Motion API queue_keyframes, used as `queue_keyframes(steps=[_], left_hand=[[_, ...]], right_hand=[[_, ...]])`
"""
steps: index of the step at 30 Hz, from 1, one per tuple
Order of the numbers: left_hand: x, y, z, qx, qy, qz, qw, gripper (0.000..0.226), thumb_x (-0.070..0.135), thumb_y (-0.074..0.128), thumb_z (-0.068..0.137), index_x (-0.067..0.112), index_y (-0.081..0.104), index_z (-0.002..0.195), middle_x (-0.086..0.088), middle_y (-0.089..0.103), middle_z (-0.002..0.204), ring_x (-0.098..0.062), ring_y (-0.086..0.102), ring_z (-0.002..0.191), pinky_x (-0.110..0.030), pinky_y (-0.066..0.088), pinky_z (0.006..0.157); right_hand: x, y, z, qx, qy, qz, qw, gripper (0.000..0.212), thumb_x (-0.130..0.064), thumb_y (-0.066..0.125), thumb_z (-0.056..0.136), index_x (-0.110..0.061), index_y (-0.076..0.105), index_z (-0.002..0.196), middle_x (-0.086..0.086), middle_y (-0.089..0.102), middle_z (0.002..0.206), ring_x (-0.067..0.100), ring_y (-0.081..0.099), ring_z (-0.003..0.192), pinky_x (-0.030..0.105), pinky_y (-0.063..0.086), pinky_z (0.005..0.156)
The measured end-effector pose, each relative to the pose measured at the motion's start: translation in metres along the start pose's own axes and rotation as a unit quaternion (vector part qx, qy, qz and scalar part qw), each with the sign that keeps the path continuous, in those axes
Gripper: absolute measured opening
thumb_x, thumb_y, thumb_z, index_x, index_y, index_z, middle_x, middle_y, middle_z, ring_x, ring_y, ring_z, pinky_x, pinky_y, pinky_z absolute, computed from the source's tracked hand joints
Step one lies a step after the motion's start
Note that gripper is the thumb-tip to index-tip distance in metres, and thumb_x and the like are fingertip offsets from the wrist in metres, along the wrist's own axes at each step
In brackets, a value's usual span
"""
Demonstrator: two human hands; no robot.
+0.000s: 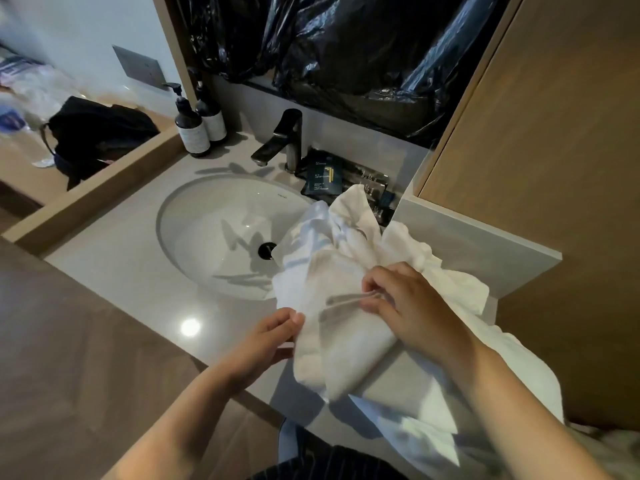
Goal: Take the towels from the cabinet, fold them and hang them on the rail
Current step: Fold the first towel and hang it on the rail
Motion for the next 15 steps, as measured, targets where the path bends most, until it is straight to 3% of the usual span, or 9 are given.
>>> queue_keyframes(steps=[3, 6, 9, 15], left_hand=[[-0.009, 0.007, -0.004, -0.012, -0.021, -0.050, 0.998, 0.061, 0.040, 0.050, 0.095, -0.009, 0.039, 0.129, -0.026, 0.052, 0.116, -0.042, 0.054, 0.107, -0.054, 0.039, 0.104], [-0.023, 0.013, -0.011, -0.035, -0.059, -0.131, 0.989, 0.073, 0.046, 0.061, 0.087, -0.005, 0.040, 0.134, -0.027, 0.051, 0.115, -0.044, 0.050, 0.108, -0.055, 0.035, 0.108], [-0.035, 0.015, -0.023, -0.056, -0.092, -0.201, 0.974, 0.066, 0.038, 0.070, 0.082, 0.000, 0.053, 0.132, -0.027, 0.056, 0.129, -0.037, 0.056, 0.114, -0.043, 0.045, 0.102], [-0.049, 0.017, -0.046, -0.098, -0.103, -0.261, 0.955, 0.049, 0.026, 0.085, 0.071, 0.000, 0.070, 0.109, -0.019, 0.068, 0.110, -0.028, 0.067, 0.101, -0.037, 0.056, 0.088]], right_hand=[[0.003, -0.008, -0.001, 0.036, 0.007, 0.057, 0.998, 0.012, -0.023, 0.066, 0.090, -0.026, 0.055, 0.089, -0.011, 0.055, 0.086, 0.007, 0.051, 0.086, 0.020, 0.038, 0.074], [0.005, -0.010, -0.003, 0.047, 0.019, 0.095, 0.994, 0.012, -0.026, 0.062, 0.094, -0.030, 0.053, 0.088, -0.012, 0.058, 0.088, 0.003, 0.053, 0.086, 0.013, 0.038, 0.072], [0.006, -0.008, -0.003, 0.043, 0.023, 0.092, 0.995, 0.010, -0.028, 0.061, 0.094, -0.031, 0.052, 0.090, -0.011, 0.059, 0.090, 0.003, 0.054, 0.087, 0.017, 0.040, 0.073], [0.009, -0.004, -0.003, 0.035, 0.029, 0.087, 0.995, 0.012, -0.030, 0.061, 0.094, -0.034, 0.051, 0.090, -0.011, 0.059, 0.092, 0.000, 0.054, 0.087, 0.015, 0.039, 0.071]])
Point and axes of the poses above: each hand's wrist, its own z-axis towards the middle knuckle, its own y-axis out of the palm, x = y × z, the point moved 9 cm from there along z, towards the middle knuckle
